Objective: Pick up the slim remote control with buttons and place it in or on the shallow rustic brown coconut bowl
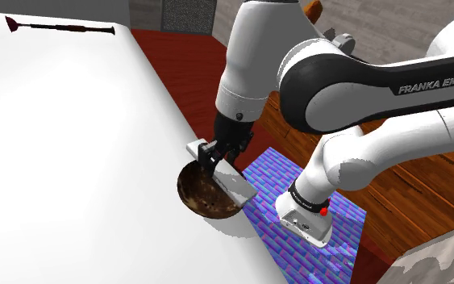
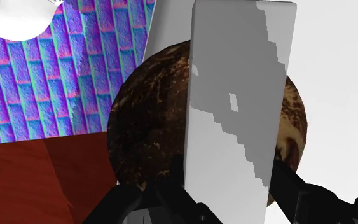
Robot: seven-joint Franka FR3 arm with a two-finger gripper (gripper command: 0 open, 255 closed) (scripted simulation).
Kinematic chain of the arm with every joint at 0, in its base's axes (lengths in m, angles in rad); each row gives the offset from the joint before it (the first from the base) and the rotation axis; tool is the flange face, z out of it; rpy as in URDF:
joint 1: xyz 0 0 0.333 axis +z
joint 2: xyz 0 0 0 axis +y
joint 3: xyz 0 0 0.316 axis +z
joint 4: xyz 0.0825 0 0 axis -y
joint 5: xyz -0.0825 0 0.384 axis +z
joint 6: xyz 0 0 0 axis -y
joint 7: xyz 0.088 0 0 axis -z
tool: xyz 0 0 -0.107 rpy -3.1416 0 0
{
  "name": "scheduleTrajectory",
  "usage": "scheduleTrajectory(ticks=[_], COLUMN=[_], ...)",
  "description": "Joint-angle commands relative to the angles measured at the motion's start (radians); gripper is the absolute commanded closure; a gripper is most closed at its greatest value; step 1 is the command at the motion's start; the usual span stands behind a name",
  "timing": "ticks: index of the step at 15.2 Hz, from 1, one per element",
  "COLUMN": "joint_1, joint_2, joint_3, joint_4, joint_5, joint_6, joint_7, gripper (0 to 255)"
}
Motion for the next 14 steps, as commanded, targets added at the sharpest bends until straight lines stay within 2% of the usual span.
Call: scheduleTrajectory(ticks=[1,10,14], joint_1=[0.006,0.010,0.010], joint_2=[-0.001,0.059,0.061], joint_3=[0.008,0.057,0.059], joint_4=[-0.024,-0.108,-0.111], joint_5=[0.010,0.045,0.046], joint_6=[0.023,0.167,0.172], joint_7=[0.000,-0.006,-0.006], gripper=[255,255,255])
